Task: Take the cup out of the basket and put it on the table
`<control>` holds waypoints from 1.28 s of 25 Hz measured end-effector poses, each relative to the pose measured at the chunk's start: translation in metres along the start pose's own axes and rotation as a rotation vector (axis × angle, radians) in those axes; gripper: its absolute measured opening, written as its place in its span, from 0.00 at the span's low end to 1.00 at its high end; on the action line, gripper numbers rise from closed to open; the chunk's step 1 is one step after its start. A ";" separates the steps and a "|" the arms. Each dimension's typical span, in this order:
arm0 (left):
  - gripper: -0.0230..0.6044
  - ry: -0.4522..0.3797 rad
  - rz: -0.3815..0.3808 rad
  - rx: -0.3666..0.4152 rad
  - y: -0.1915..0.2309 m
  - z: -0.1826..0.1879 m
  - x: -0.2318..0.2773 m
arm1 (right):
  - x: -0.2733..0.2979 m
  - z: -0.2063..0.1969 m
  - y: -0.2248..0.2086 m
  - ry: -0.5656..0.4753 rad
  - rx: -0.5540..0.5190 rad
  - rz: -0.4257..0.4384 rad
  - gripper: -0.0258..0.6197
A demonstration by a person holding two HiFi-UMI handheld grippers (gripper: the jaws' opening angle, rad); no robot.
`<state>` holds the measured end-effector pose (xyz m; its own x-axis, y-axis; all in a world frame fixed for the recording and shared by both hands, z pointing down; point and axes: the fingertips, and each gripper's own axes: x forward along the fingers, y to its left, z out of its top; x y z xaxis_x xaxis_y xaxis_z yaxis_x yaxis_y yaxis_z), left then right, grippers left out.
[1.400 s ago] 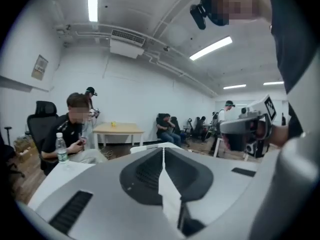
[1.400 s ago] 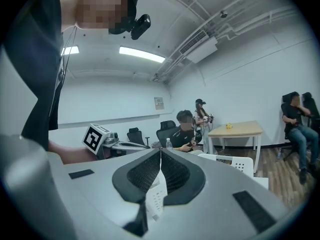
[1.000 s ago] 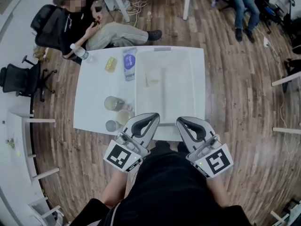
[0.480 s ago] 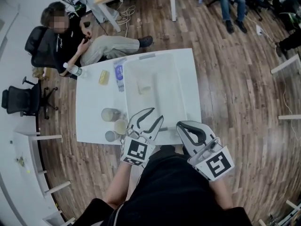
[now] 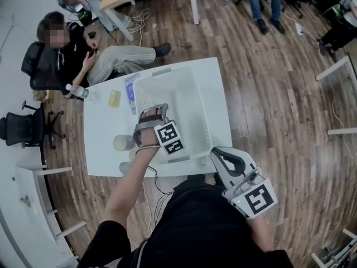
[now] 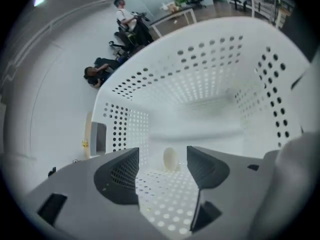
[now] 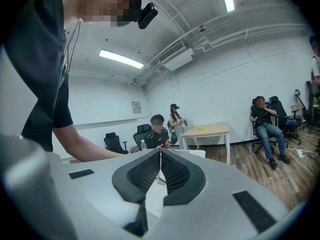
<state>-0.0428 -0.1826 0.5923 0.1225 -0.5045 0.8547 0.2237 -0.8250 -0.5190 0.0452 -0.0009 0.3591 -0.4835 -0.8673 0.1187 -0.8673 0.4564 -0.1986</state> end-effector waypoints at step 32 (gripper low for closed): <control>0.07 0.091 0.088 -0.077 0.035 -0.009 0.039 | -0.009 0.000 0.003 0.031 -0.025 -0.023 0.08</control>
<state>-0.0394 -0.2332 0.6079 0.0492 -0.5942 0.8028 0.1411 -0.7916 -0.5946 0.0473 0.0082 0.3578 -0.4668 -0.8710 0.1532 -0.8806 0.4418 -0.1713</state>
